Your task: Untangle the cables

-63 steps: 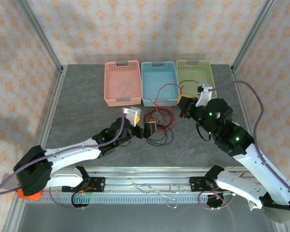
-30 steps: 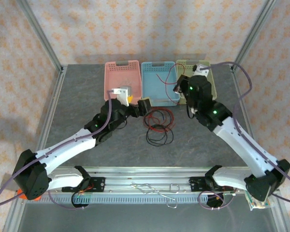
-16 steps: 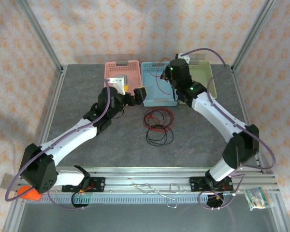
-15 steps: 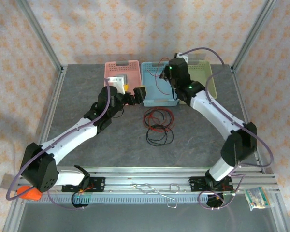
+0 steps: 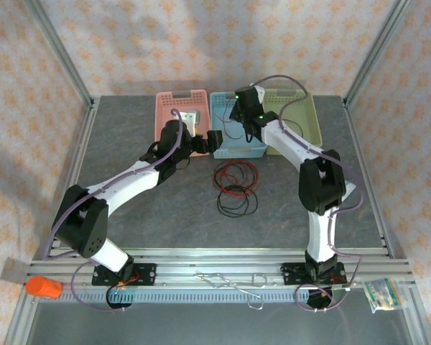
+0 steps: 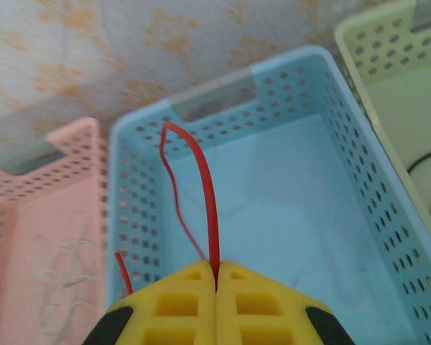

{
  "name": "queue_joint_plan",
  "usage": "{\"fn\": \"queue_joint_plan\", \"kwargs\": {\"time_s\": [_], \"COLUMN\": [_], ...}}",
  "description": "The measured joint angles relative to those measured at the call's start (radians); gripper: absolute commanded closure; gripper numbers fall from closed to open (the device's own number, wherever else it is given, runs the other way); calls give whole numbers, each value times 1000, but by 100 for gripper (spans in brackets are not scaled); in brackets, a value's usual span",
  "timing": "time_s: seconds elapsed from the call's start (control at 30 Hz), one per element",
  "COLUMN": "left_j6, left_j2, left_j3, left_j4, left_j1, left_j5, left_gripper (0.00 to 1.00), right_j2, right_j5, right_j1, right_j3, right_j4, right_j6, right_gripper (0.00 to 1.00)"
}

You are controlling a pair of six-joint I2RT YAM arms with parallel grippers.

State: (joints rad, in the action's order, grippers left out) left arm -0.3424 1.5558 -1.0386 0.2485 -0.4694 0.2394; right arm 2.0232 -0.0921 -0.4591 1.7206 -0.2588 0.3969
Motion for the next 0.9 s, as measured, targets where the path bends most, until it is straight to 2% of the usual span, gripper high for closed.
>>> {"fn": "queue_joint_plan", "kwargs": {"time_s": [0.13, 0.27, 0.53, 0.73, 0.9], "left_j6": [4, 4, 4, 4, 4], "left_j2": [52, 95, 113, 75, -24], "left_j3": [-19, -23, -19, 21, 68], "left_j4": [-4, -11, -16, -19, -21], "left_j1": [0, -2, -32, -56, -114], "left_j5": [19, 26, 23, 20, 0], "left_gripper": [1, 1, 1, 1, 1], "right_j2": [84, 131, 167, 137, -45], "right_j5": [-2, -5, 11, 18, 60], "right_j1": [31, 41, 40, 40, 38], "right_j3": [51, 81, 140, 161, -21], "right_j4": [-34, -64, -116, -127, -93], "right_j6": [3, 2, -21, -42, -54], "right_gripper": [97, 85, 72, 72, 75]}}
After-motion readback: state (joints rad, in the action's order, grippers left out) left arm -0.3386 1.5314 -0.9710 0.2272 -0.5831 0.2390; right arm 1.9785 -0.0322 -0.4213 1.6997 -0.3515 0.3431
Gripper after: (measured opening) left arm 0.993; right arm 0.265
